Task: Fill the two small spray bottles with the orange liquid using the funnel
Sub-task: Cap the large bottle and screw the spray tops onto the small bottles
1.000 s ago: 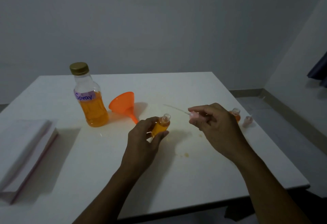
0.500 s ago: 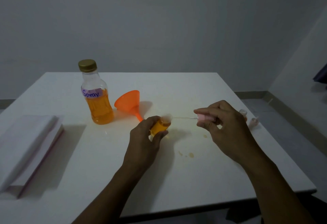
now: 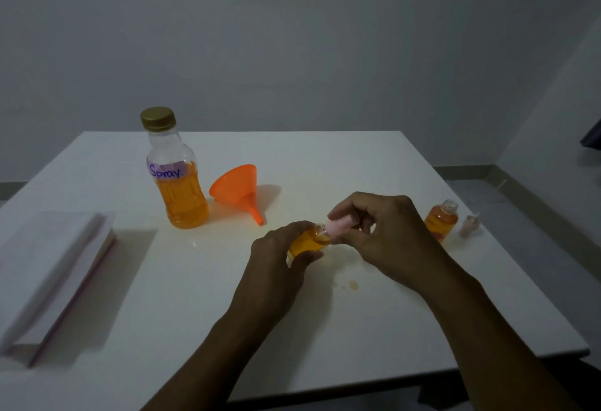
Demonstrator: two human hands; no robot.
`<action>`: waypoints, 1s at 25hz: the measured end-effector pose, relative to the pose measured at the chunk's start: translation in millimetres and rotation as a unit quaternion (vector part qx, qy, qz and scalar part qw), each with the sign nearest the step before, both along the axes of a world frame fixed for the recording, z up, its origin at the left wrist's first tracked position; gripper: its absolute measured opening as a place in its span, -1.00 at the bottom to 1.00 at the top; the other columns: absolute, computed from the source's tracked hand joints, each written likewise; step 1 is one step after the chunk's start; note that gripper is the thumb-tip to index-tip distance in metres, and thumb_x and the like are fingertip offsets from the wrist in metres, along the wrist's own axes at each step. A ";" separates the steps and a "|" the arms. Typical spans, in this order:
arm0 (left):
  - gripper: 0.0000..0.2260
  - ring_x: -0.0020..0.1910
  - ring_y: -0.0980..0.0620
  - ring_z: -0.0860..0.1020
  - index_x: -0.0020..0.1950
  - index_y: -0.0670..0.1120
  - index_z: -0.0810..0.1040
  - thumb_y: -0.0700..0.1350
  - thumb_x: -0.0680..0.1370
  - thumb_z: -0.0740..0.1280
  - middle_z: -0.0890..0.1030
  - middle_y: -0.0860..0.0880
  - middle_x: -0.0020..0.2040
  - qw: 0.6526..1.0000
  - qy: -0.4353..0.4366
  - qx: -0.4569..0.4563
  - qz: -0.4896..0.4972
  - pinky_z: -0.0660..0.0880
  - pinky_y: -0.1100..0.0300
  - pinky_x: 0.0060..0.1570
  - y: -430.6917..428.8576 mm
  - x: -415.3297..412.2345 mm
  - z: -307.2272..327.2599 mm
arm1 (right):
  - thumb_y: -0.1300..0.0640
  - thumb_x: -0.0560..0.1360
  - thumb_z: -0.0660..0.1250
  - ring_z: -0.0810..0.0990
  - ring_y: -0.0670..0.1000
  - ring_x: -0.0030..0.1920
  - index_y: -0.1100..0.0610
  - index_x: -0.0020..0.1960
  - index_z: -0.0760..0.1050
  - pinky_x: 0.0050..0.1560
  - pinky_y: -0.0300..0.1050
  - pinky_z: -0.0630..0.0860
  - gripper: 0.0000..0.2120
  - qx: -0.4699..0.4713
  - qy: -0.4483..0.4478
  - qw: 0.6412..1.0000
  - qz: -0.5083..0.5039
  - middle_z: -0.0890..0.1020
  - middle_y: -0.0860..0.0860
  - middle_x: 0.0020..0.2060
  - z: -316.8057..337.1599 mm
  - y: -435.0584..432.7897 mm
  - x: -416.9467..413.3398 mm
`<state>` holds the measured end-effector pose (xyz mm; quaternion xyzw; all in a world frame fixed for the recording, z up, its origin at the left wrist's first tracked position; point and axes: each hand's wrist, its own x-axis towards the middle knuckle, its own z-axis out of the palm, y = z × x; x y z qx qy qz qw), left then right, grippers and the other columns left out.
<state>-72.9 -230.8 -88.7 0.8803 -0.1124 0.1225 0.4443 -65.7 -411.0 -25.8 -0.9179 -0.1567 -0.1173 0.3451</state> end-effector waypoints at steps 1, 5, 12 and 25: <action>-0.68 0.08 0.13 0.53 0.24 0.07 0.55 -0.02 0.49 0.41 0.61 0.11 0.19 1.000 -0.002 -0.001 -0.001 0.26 0.52 0.03 0.3 0.3 -0.3 | -0.14 0.44 0.46 0.59 -0.15 -0.21 0.00 -0.14 0.60 -0.24 -0.36 0.50 -0.79 -0.016 0.001 1.000 -0.024 0.64 -0.12 -0.25 -2.9 0.1 1.3; -0.68 0.07 0.15 0.52 0.23 0.04 0.57 0.00 0.49 0.41 0.62 0.07 0.18 1.000 -0.004 0.002 -0.001 0.28 0.47 0.03 -0.5 0.7 -0.7 | -0.49 0.33 0.24 0.61 -0.10 -0.18 -0.10 -0.13 0.49 -0.16 -0.18 0.56 -0.54 -0.069 0.055 0.992 -0.087 0.59 -0.16 -0.25 -10.3 0.1 5.5; -0.68 0.00 0.17 0.52 0.21 0.05 0.58 -0.01 0.47 0.44 0.64 0.09 0.14 1.000 -0.011 0.008 -0.009 0.33 0.51 -0.04 4.1 2.4 -0.4 | -0.07 0.47 0.45 0.63 -0.10 -0.20 -0.03 0.02 0.57 -0.21 -0.30 0.56 -0.81 0.045 0.088 0.995 -0.013 0.65 -0.13 -0.20 -12.3 -7.7 4.1; -0.69 -0.09 0.33 0.47 0.20 0.04 0.60 0.00 0.46 0.44 0.65 0.11 0.11 1.000 -0.011 0.008 -0.020 0.30 0.65 -0.09 2.9 -0.2 0.9 | -0.30 0.35 0.42 0.63 -0.15 -0.24 -0.02 0.05 0.56 -0.23 -0.31 0.52 -0.56 0.019 0.087 0.995 -0.043 0.63 -0.16 -0.25 -14.0 -10.9 4.3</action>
